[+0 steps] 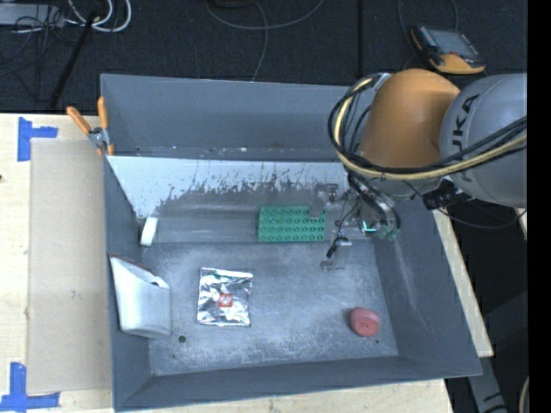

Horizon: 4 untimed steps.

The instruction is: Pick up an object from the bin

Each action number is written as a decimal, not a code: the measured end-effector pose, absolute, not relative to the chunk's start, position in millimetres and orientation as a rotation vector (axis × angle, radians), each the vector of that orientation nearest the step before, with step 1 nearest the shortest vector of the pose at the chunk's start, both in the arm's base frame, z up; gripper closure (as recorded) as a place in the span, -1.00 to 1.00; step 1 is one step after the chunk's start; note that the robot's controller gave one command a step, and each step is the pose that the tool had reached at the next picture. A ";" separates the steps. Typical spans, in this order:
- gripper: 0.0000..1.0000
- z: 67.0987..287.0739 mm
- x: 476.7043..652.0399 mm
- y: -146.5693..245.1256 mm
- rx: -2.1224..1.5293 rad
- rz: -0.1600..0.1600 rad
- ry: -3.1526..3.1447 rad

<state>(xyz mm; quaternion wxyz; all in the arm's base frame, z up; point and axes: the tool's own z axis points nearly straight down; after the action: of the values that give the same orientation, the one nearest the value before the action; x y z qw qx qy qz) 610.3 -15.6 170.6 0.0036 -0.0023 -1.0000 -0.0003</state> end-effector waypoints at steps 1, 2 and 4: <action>1.00 175.2 612.0 -15.6 -0.006 0.000 -3.142; 1.00 153.5 592.8 27.5 -0.181 -0.003 -3.133; 1.00 199.0 500.6 14.6 0.085 0.000 -3.131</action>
Offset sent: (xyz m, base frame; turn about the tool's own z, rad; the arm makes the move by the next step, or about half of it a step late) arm 0.0000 0.0000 0.0000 0.0000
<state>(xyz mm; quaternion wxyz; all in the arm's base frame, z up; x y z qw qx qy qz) 500.6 14.6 199.0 0.0047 0.0271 -0.9996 0.0001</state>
